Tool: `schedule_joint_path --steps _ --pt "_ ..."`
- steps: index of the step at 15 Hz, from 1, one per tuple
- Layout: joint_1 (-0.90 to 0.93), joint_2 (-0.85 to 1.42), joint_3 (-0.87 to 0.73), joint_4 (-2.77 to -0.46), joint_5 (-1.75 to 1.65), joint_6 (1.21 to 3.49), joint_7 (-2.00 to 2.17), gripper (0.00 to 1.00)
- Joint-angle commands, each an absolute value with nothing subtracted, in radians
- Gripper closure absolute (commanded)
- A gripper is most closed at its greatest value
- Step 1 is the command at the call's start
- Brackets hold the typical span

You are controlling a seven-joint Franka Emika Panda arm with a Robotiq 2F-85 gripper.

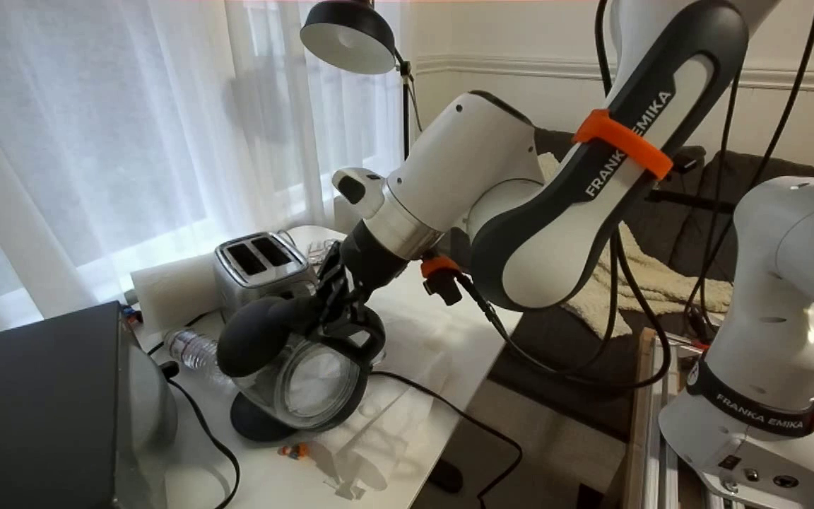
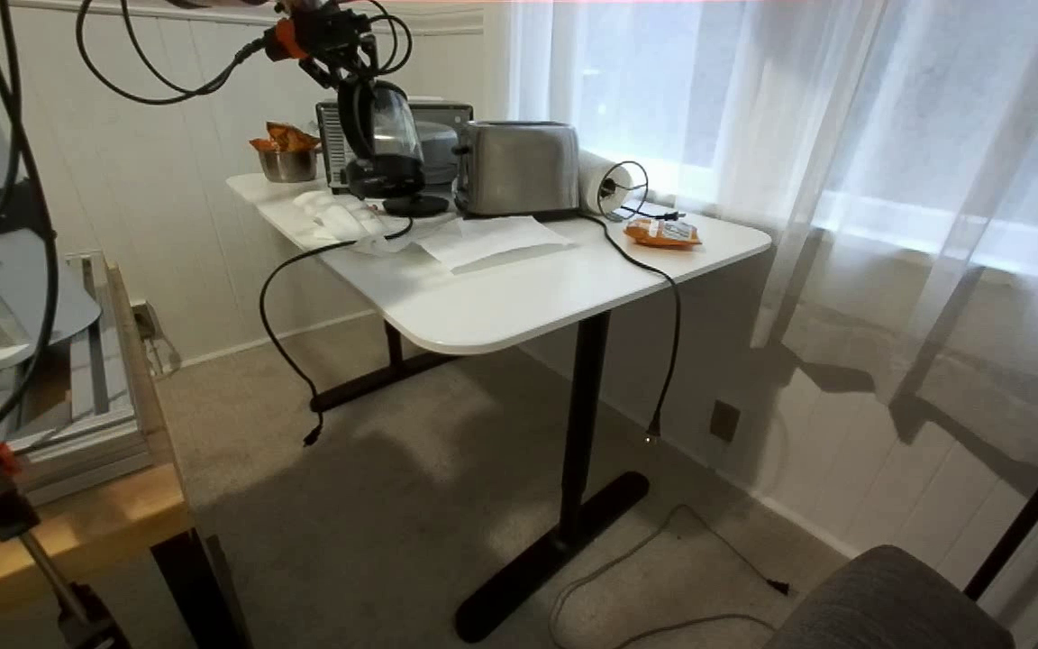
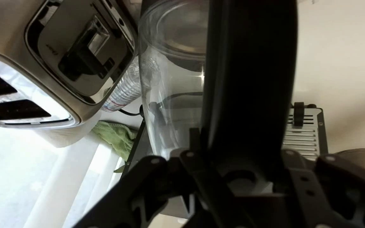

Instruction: Close the kettle lid then put the kettle on its base

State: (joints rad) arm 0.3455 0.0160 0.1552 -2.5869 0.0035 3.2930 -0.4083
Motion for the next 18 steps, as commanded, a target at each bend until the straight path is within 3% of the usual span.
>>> schedule_joint_path --steps 1,18 --pt "0.327 0.03 0.17 -2.566 -0.018 3.379 -0.351 0.81" --pt "0.146 0.149 0.177 -2.556 -0.347 3.778 0.047 0.81"
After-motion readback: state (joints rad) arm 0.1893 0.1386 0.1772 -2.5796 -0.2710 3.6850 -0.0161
